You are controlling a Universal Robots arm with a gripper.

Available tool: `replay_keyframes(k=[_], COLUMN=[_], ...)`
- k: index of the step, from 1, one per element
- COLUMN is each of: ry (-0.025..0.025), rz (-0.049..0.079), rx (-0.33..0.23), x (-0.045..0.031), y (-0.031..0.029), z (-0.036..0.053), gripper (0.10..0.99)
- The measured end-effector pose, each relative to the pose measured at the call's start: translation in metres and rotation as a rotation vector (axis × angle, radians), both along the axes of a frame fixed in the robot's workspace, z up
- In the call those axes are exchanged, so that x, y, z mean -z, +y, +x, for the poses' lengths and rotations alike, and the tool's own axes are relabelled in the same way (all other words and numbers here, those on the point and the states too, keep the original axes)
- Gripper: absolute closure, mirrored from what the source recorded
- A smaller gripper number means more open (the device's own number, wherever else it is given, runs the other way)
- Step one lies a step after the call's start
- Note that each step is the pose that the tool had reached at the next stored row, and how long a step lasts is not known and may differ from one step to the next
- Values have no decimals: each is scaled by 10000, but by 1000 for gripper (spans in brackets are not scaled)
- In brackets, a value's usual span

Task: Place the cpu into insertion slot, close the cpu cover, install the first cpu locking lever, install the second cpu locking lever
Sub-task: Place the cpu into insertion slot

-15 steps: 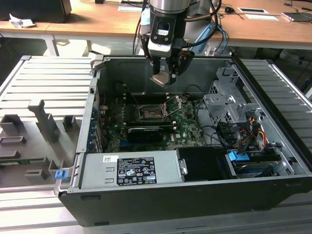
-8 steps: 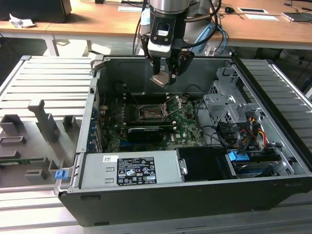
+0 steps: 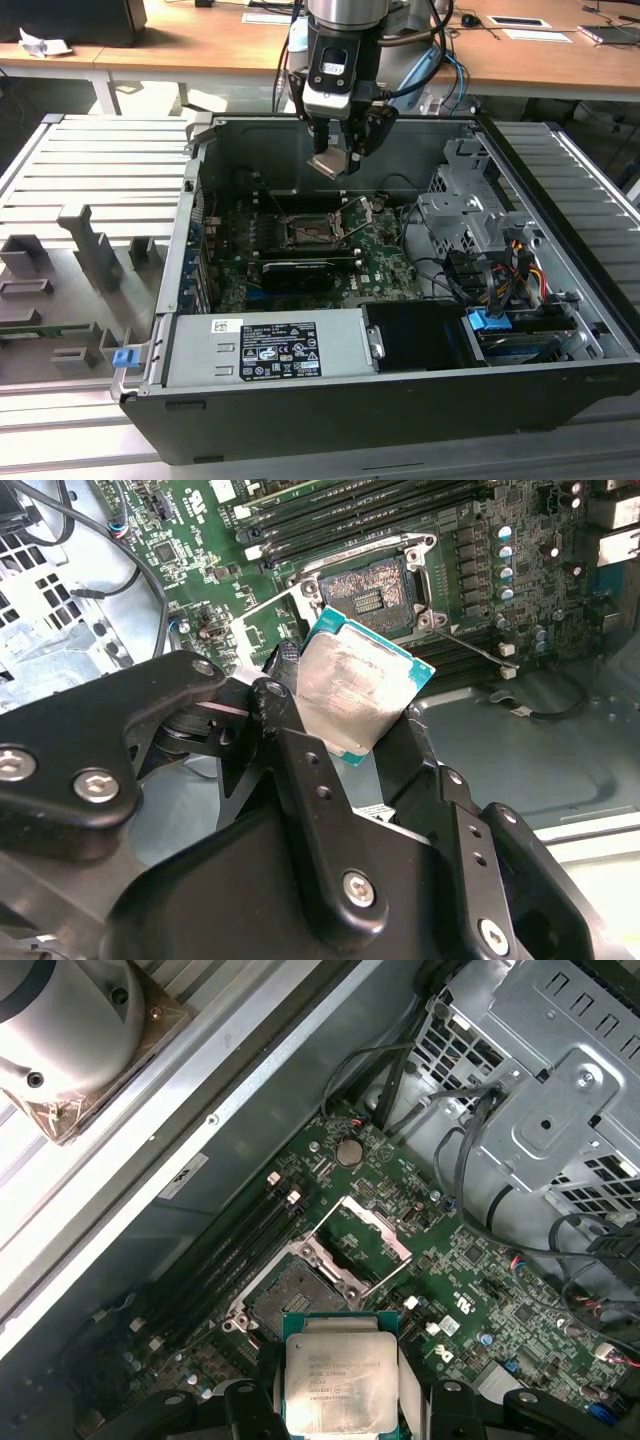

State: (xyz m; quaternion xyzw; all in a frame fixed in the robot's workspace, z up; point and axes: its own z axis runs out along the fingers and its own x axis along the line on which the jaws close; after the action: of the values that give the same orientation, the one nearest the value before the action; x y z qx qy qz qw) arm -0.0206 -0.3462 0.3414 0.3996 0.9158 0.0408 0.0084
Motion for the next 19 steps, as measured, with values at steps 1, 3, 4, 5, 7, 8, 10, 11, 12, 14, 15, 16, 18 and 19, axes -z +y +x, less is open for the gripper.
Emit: replay_keyframes(k=[1,3,4,5,7,8,10,11,12,14,15,16,18,19], ry=[0,0,0,0,0,0,0,0,0,0,-1,-1,0,0], rz=[3,15,19,25,42,46,53,55,58,60,62,64,68,71], rx=[2,8,10,12,28,41,75,98,141,191,230,254,294,312], x=[1,4,5,7,13,15,18,19,20,21,22,23,24,25], y=[0,0,0,0,0,0,0,0,0,0,0,0,0,0], z=[0,0,0,0,0,0,0,0,0,1,0,0,0,0], gripper=[545,545,545,545,545,545,545,545,545,545,545,545,545,545])
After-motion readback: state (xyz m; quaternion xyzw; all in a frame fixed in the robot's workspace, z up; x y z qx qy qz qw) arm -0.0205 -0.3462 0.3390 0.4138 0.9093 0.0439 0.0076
